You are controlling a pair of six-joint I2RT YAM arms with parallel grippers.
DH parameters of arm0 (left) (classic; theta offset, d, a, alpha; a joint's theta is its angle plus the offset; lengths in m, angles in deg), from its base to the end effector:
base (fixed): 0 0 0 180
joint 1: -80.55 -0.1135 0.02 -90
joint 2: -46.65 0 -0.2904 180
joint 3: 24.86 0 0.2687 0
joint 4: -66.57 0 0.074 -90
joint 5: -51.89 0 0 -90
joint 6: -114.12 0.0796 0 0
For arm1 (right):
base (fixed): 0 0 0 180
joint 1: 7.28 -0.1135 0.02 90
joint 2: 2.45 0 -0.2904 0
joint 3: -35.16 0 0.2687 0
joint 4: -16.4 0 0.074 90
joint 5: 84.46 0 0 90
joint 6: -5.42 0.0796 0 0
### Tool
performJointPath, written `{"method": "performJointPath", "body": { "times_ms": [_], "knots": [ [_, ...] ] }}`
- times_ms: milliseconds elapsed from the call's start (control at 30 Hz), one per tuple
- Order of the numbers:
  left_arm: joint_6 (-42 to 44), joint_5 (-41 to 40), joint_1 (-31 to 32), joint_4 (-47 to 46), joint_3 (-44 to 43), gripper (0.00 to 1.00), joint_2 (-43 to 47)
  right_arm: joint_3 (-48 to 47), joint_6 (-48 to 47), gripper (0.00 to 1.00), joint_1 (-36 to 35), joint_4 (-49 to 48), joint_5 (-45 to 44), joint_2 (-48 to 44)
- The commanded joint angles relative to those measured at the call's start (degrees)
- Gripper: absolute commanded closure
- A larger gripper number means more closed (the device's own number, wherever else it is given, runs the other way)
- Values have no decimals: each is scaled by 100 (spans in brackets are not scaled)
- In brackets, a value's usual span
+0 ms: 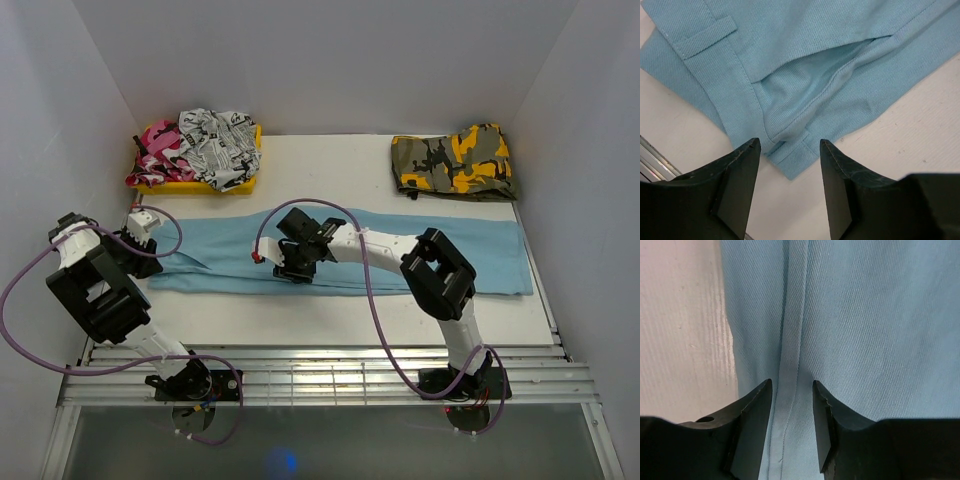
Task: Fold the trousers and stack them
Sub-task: Fold the trousers
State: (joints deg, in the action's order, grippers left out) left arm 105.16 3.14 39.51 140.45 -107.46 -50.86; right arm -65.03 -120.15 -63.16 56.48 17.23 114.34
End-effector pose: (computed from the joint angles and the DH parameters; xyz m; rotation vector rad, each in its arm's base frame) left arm 0.2761 0.1708 0.1985 0.8534 2.3161 -0.4270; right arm 0.2625 0.4162 0.1690 -1.9001 1.7424 0.3956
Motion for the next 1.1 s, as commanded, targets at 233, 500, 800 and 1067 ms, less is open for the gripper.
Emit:
{"method": "performJointPath", "body": {
  "times_ms": [233,500,800,1067],
  "knots": [
    [500,137,-71,-33,210,37,259,19,-345,56,24,120,9,151],
    [1898,-231,-71,-356,1079,38,584,54,-521,92,15,95,-87,134],
    [2223,84,-71,-665,835,42,620,-236,-345,92,15,95,-8,-95],
    [2294,-91,-71,-999,685,42,330,-465,-292,92,226,103,-114,-227]
  ]
}}
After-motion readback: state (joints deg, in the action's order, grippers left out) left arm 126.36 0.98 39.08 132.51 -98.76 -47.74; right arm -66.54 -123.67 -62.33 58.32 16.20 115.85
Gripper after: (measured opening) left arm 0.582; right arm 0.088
